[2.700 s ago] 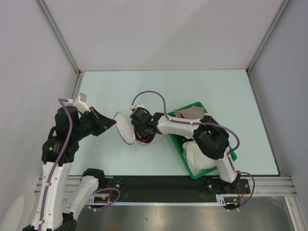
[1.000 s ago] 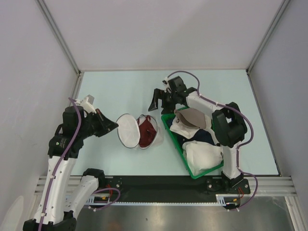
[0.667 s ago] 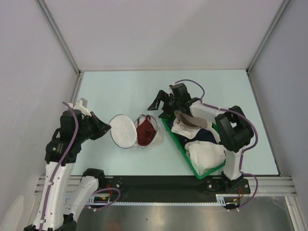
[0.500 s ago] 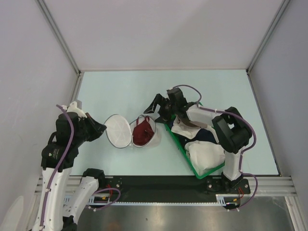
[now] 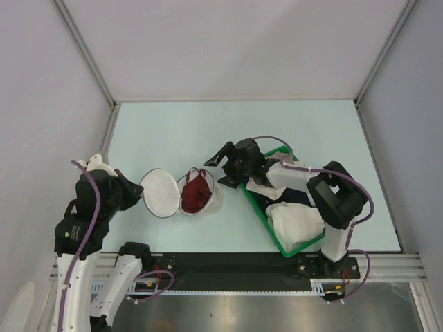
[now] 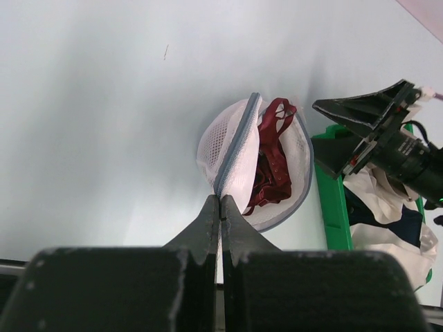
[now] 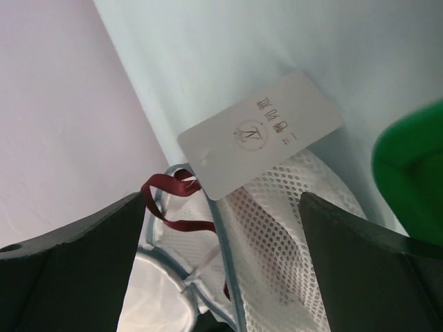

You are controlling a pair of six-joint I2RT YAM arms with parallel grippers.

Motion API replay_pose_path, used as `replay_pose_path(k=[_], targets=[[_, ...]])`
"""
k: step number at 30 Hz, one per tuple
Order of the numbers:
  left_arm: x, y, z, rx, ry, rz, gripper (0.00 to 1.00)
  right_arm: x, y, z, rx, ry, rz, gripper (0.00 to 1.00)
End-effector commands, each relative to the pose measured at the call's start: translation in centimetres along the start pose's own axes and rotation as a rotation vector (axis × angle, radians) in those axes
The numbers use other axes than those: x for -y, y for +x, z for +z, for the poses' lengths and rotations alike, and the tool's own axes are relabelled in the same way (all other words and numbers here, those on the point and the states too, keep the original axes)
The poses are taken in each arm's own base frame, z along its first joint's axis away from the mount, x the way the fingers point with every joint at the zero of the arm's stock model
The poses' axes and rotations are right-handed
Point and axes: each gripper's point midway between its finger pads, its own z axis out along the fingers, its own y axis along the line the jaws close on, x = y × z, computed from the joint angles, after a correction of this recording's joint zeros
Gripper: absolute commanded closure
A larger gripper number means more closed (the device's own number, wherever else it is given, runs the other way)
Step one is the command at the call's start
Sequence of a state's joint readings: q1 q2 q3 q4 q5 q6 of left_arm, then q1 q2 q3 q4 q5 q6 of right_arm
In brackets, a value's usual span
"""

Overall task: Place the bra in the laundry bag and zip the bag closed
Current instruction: Place the bra in the laundry bag.

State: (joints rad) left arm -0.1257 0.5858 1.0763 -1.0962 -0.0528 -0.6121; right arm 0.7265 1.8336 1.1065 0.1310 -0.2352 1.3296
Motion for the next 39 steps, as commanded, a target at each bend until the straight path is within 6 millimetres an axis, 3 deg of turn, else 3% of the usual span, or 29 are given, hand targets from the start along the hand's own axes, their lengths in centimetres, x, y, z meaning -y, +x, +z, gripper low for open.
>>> replay_pose_path(k=[1, 13, 19, 22, 26, 29, 39], targets=[[0.4, -0.8, -0.6, 0.039, 0.016, -0.019, 1.00, -1.4, -1.4, -0.7, 0.107, -0.062, 0.143, 0.00], [0.8, -0.8, -0.7, 0.039, 0.042, -0.021, 1.00, -2.4, -1.3, 1.4, 0.112, -0.129, 0.325, 0.02], [0.9, -1.2, -1.0, 0.050, 0.045, -0.014, 1.00, -2.7, -1.5, 2.3, 0.124, -0.121, 0.342, 0.11], [0.9, -1.2, -1.0, 0.053, 0.043, -0.011, 1.00, -2.2, -1.8, 3.0, 0.133, -0.105, 0.335, 0.22], [0.9, -1.3, -1.1, 0.054, 0.042, -0.005, 1.00, -2.0, -2.1, 3.4, 0.138, -0.119, 0.332, 0.48], [0.9, -1.5, -1.2, 0.058, 0.039, -0.001, 1.00, -1.9, -2.5, 3.4, 0.148, -0.124, 0.311, 0.60], [0.7, -1.6, -1.2, 0.063, 0.031, 0.002, 1.00, -2.2, -3.0, 3.1, 0.130, -0.144, 0.228, 0.89]])
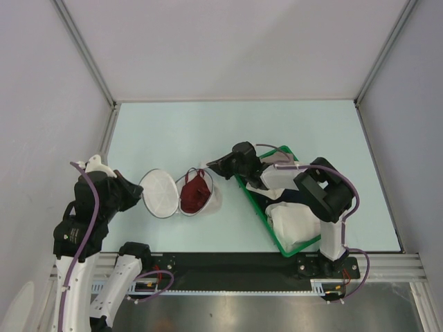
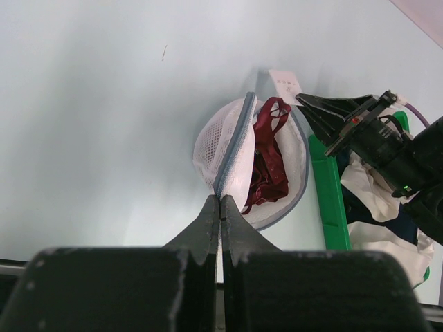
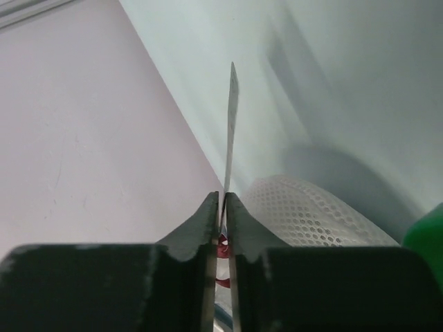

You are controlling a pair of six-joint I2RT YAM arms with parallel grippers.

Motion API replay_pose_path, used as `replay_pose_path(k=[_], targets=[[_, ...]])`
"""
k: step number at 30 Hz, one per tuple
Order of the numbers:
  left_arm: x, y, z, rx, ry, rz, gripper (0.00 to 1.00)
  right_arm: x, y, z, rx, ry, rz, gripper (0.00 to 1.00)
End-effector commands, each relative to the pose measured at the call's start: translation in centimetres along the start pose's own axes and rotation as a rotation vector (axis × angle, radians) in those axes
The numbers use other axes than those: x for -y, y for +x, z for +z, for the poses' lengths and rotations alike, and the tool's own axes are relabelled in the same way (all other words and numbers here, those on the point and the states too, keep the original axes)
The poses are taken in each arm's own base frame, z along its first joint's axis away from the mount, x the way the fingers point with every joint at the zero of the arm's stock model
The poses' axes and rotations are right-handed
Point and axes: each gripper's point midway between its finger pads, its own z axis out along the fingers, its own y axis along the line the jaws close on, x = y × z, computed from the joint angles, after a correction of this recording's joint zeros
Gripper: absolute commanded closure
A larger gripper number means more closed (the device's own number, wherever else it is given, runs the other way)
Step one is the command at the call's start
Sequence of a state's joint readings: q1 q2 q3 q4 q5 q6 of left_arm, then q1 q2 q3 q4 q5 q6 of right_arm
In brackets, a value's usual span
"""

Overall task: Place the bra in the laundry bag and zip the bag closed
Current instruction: Place the bra in the laundry bag.

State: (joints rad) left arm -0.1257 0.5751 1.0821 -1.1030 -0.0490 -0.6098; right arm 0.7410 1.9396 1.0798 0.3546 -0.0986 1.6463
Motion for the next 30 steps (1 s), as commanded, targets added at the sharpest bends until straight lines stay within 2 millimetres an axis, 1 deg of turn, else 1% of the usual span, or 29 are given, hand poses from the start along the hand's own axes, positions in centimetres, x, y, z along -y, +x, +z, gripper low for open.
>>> replay_pose_path(k=[1, 2, 3, 5, 6, 8, 13, 17, 18, 19, 23, 29, 30], targets=[[0.6, -1.6, -0.9, 0.062, 0.022, 0.002, 1.00, -2.2, 0.1, -0.1, -0.023, -0.085, -0.075, 0.97], [0.6, -1.6, -0.8, 0.061, 0.021, 0.002, 1.00, -1.9, -0.2, -0.2, -0.024, -0.088, -0.093, 1.00], [0.6, -1.6, -0.8, 0.061, 0.021, 0.000, 1.00, -2.2, -0.2, -0.3, -0.027, -0.102, -0.107, 1.00], [0.6, -1.5, -0.8, 0.059, 0.018, 0.002, 1.00, -3.2, 0.0, -0.8, -0.056, -0.155, -0.157, 1.00], [0.6, -1.5, -0.8, 0.060, 0.020, 0.002, 1.00, -3.5, 0.4, -1.1, -0.067, -0.173, -0.218, 1.00], [0.7, -1.4, -0.7, 0.055, 0.024, 0.002, 1.00, -3.8, 0.9, -1.4, -0.101, -0.196, -0.292, 1.00], [1.0, -1.4, -0.7, 0.048, 0.043, 0.015, 1.00, -3.2, 2.6, -2.6, -0.199, -0.269, -0.527, 1.00], [1.2, -1.3, -0.6, 0.045, 0.056, 0.017, 1.00, -2.2, 3.2, -3.8, -0.217, -0.321, -0.714, 1.00], [1.2, -1.3, -0.5, 0.042, 0.056, 0.015, 1.00, -2.4, 3.7, -4.2, -0.233, -0.347, -0.747, 1.00], [1.2, -1.2, -0.4, 0.040, 0.056, 0.017, 1.00, -2.1, 3.9, -4.5, -0.235, -0.366, -0.807, 1.00], [1.1, -1.1, -0.1, 0.029, 0.047, 0.020, 1.00, -1.8, 4.5, -5.5, -0.233, -0.403, -0.930, 1.00], [0.8, -1.0, 0.6, 0.016, 0.021, 0.035, 1.00, -2.0, 5.3, -6.7, -0.248, -0.463, -1.083, 1.00], [0.8, -1.1, 0.6, 0.016, 0.021, 0.035, 1.00, -2.2, 5.6, -7.2, -0.256, -0.475, -1.103, 0.96]])
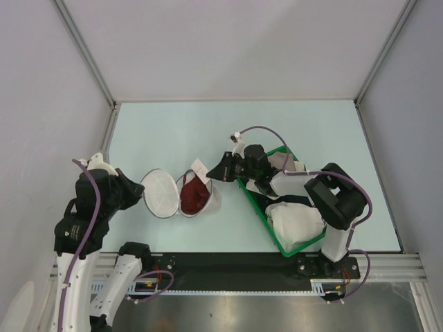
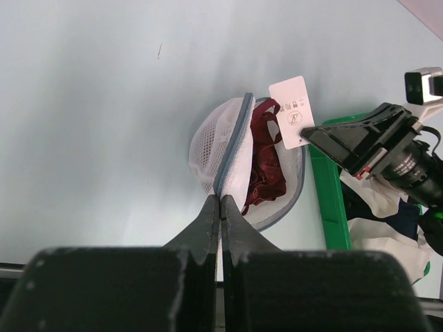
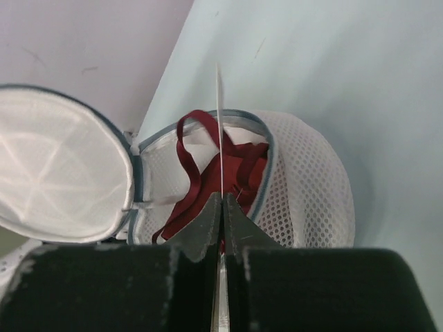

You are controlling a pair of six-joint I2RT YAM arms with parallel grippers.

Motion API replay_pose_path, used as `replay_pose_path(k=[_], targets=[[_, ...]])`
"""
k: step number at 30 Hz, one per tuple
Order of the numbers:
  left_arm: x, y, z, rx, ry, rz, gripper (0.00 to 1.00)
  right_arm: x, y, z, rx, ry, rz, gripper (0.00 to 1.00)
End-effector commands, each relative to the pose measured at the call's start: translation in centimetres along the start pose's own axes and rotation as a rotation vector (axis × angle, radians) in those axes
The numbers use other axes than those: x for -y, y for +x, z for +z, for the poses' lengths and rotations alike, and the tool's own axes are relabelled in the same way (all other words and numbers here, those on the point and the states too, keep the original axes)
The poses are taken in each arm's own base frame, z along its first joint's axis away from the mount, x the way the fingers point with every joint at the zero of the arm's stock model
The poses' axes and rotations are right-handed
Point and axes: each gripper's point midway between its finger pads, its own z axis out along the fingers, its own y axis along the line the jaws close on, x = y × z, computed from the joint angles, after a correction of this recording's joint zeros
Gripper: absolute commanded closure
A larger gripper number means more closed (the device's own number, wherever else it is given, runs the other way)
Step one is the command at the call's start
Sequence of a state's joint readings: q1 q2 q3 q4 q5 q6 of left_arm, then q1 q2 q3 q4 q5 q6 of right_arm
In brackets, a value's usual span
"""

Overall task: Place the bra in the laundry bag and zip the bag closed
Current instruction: Place the bra in the laundry bag.

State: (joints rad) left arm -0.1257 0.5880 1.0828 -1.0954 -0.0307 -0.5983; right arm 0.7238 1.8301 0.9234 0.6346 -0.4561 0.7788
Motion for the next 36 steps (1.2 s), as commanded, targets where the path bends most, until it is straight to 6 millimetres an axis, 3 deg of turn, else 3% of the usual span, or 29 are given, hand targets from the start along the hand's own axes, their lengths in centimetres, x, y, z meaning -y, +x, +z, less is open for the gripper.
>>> replay_pose_path(k=[1, 7, 19, 22, 27, 28, 29, 31, 33, 36], targets=[[0.4, -1.1, 0.6, 0.025, 0.005, 0.025, 1.00, -3.3, -1.0, -1.2, 0.021, -0.106, -0.228, 0.95], [0.1, -0.8, 1.4, 0.014, -0.006, 0.030, 1.00, -3.1, 0.5, -1.2, -0.059, -0.130, -0.309, 0.96], [-0.3, -2.3, 1.6, 0.047, -0.060, 0.071, 1.00, -5.3, 4.2, -1.9, -0.264, -0.337, -0.460, 0.99], [-0.1, -2.6, 1.8, 0.046, -0.055, 0.077, 1.00, -4.5, 6.0, -1.9, -0.382, -0.304, -0.439, 0.92], [0.1, -2.9, 1.7, 0.054, -0.052, 0.080, 1.00, -3.4, 6.1, -0.6, -0.435, -0.205, -0.486, 0.73], [0.0, -3.0, 1.5, 0.064, -0.053, 0.079, 1.00, -2.4, 5.6, -0.3, -0.417, -0.132, -0.478, 0.65], [-0.1, -3.0, 1.5, 0.069, -0.057, 0.079, 1.00, -2.5, 5.4, -0.3, -0.408, -0.114, -0.458, 0.53], [-0.3, -3.1, 1.4, 0.072, -0.069, 0.082, 1.00, -2.7, 4.1, -0.4, -0.353, -0.061, -0.450, 0.40], [-0.3, -3.1, 1.3, 0.074, -0.069, 0.084, 1.00, -4.3, 3.0, -0.8, -0.311, -0.052, -0.435, 0.34], [-0.3, -3.2, 1.2, 0.077, -0.070, 0.083, 1.00, -4.8, 1.4, -1.6, -0.277, 0.037, -0.402, 0.29]])
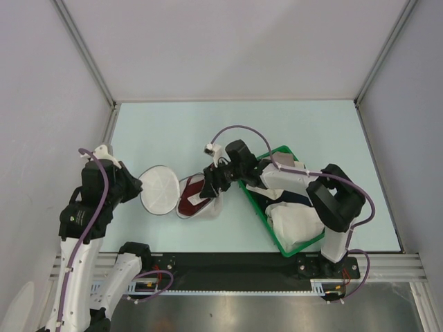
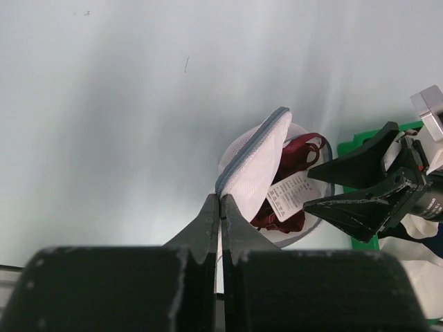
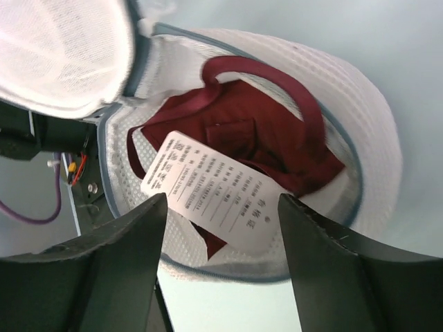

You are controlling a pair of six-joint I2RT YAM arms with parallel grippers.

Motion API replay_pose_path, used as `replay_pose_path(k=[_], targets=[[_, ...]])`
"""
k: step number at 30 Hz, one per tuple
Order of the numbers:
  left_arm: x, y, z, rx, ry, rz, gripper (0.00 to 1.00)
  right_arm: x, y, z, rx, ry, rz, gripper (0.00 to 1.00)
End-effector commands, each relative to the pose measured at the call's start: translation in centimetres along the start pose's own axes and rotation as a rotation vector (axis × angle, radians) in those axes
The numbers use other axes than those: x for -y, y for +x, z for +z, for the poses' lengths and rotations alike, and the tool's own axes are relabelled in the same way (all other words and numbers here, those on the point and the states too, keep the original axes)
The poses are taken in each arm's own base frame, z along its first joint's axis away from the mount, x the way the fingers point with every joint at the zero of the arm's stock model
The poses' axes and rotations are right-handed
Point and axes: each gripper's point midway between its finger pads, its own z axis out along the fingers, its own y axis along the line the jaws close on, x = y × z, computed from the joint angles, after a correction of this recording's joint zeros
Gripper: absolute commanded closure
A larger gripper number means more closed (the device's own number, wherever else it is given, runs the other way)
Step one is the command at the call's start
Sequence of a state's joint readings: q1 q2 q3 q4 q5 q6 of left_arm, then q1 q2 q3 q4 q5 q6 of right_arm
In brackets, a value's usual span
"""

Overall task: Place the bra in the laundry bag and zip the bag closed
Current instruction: Place the bra in the laundry bag, then move the laundry bag to the center of the board.

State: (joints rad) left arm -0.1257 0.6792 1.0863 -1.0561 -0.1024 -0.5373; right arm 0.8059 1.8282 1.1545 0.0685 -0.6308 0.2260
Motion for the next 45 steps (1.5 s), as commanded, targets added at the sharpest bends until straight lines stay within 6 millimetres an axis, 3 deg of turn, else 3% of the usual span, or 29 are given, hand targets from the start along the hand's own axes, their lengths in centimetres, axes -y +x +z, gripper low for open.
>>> replay_pose_path(k=[1, 6, 9, 13, 14, 19, 23, 28, 31, 32, 34, 35, 36, 37, 38, 39, 41, 45], targets=[[0.3, -2.0, -0.9, 0.078, 0.011, 0.016, 1.00, -0.8, -4.7, -3.3, 0.091, 0.177, 0.042, 0.27], [-0.1, -2.2, -1.0, 0.092, -0.008, 0.016, 1.00, -0.2, -6.2, -6.0, 0.150, 0.295, 0.100, 0.21], [0.1, -2.1, -0.9, 0.085, 0.002, 0.012, 1.00, 1.0, -5.9, -6.1, 0.136, 0.323, 0.178, 0.25], [0.4, -2.2, -1.2, 0.090, 0.018, 0.011, 1.00, 2.3, -4.7, -4.9, 0.085, 0.316, 0.219, 0.37], [0.4, -2.3, -1.3, 0.091, 0.018, 0.011, 1.00, 3.1, -4.0, -4.3, 0.064, 0.322, 0.226, 0.45], [0.7, -2.3, -1.6, 0.088, 0.032, 0.014, 1.00, 4.4, -3.1, -3.0, 0.036, 0.324, 0.236, 0.48], [0.7, -2.2, -1.5, 0.085, 0.032, 0.016, 1.00, 4.6, -2.1, -1.9, -0.001, 0.336, 0.236, 0.50], [0.8, -2.2, -1.4, 0.085, 0.036, 0.015, 1.00, 3.7, -2.1, -0.4, -0.013, 0.286, 0.239, 0.71], [1.0, -2.8, -1.3, 0.090, 0.035, 0.017, 1.00, 3.1, -4.0, -0.3, 0.007, 0.276, 0.217, 0.98], [1.0, -3.1, -1.3, 0.095, 0.029, 0.018, 1.00, 2.6, -6.0, -0.5, 0.043, 0.277, 0.197, 1.00], [1.3, -4.9, -1.7, 0.133, 0.012, 0.021, 1.00, 3.0, -7.0, -0.9, 0.033, 0.323, 0.172, 1.00], [2.0, -6.6, -2.8, 0.180, 0.026, 0.020, 1.00, 2.2, -10.3, -1.4, 0.085, 0.330, 0.128, 1.00], [2.0, -7.7, -3.1, 0.204, 0.010, 0.023, 1.00, 2.7, -10.3, -1.9, 0.062, 0.383, 0.129, 1.00], [2.2, -8.6, -3.1, 0.208, -0.007, 0.030, 1.00, 2.4, -11.5, -2.3, 0.077, 0.397, 0.104, 1.00], [2.8, -10.5, -4.5, 0.258, 0.001, 0.023, 1.00, 2.0, -13.4, -2.6, 0.103, 0.405, 0.069, 1.00], [2.5, -11.2, -4.9, 0.274, -0.025, 0.019, 1.00, 2.0, -13.7, -3.0, 0.100, 0.425, 0.062, 1.00], [3.3, -12.7, -5.0, 0.281, -0.023, 0.030, 1.00, 2.0, -14.4, -2.8, 0.109, 0.428, 0.048, 1.00], [4.2, -12.1, -1.7, 0.166, -0.024, 0.068, 1.00, 2.6, -15.8, -2.1, 0.124, 0.421, 0.055, 1.00]])
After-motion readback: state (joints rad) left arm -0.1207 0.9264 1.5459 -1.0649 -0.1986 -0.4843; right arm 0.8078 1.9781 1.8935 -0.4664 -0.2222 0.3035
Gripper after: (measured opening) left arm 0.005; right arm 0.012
